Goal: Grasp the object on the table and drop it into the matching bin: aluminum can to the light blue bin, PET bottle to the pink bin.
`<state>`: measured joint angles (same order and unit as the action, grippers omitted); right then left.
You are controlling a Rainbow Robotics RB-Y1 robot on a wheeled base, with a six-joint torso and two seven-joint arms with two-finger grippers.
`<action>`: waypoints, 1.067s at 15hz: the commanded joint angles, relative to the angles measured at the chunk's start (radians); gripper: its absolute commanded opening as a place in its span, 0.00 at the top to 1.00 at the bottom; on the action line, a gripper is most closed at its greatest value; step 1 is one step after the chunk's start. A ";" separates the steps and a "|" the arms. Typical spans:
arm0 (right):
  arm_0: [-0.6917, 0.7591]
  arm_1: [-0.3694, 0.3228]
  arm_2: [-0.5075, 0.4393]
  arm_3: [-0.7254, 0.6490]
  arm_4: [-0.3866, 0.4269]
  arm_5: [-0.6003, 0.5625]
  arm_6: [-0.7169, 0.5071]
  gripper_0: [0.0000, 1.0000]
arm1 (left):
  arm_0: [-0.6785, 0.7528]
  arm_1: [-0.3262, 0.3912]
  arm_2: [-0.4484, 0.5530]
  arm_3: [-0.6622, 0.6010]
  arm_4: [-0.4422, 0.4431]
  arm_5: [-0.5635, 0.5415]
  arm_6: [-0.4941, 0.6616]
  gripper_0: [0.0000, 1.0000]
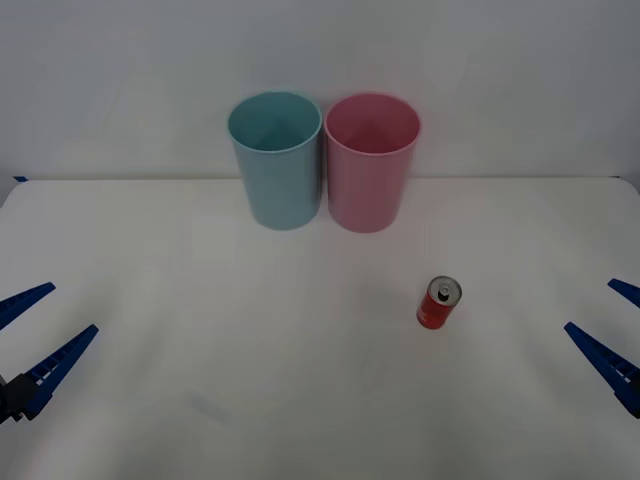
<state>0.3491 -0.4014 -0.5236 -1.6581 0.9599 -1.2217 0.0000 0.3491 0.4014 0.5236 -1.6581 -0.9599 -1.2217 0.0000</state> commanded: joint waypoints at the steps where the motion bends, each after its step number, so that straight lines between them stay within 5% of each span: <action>1: -0.002 0.006 0.002 0.003 0.011 -0.002 0.000 0.00 | 0.000 0.000 0.000 0.000 0.000 0.000 0.000 0.00; 16: -0.013 -0.048 0.048 0.118 0.014 -0.041 0.068 0.00 | 0.000 0.000 0.000 0.000 0.000 0.000 0.000 0.00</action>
<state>0.3362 -0.4498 -0.4820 -1.5528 0.9731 -1.2606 0.0537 0.3491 0.4014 0.5236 -1.6581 -0.9599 -1.2217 0.0000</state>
